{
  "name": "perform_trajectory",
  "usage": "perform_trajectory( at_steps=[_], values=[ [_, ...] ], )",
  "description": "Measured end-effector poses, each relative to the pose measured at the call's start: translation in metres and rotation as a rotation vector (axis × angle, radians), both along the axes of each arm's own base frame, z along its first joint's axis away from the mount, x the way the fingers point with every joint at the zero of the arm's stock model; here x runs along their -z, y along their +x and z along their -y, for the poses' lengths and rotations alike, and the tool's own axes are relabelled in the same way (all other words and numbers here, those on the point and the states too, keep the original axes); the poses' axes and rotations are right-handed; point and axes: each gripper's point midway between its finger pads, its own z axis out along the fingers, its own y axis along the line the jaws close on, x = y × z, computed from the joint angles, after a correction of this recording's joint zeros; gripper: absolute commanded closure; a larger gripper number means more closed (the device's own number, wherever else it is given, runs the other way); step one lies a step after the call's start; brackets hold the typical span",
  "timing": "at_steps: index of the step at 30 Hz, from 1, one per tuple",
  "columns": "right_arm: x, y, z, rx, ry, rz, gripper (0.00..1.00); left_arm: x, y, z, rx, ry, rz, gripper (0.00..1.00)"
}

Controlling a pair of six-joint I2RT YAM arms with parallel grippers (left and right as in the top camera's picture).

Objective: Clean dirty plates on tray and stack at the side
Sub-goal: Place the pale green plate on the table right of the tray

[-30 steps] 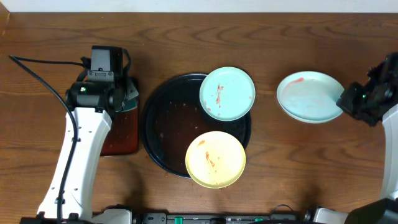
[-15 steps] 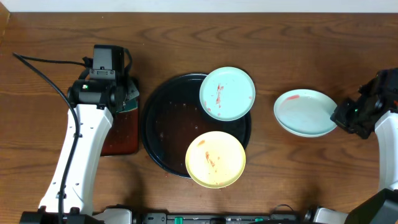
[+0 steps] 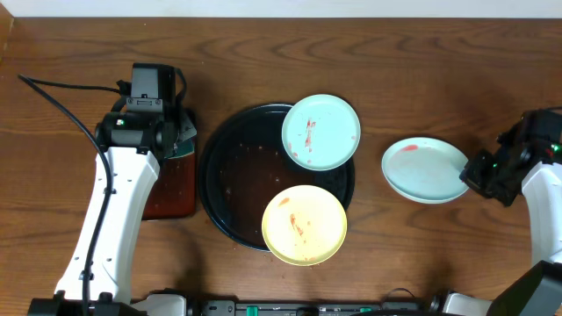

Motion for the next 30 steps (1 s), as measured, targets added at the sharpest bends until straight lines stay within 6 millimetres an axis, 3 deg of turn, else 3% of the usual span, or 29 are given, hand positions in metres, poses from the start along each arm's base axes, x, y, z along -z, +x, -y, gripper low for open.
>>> perform_trajectory(
  at_steps=[17,19,20,25,30],
  values=[
    [0.037,-0.014,-0.006,0.0,0.012,-0.019,0.99,0.001,-0.003,0.0,0.0,0.001,-0.012,0.93],
    [0.042,-0.009,-0.005,-0.001,0.006,0.01,0.93,0.001,-0.002,0.0,0.0,0.001,-0.011,0.93],
    [0.044,-0.004,-0.005,-0.004,0.002,0.038,0.84,0.001,-0.002,0.0,0.0,0.0,-0.011,0.93],
    [0.048,0.011,-0.013,-0.037,0.013,0.115,0.68,0.001,-0.003,0.0,0.0,0.001,-0.012,0.93],
    [0.04,0.015,-0.037,-0.107,0.057,0.109,0.6,0.002,-0.002,0.002,0.007,-0.014,-0.013,0.93]
  ],
)
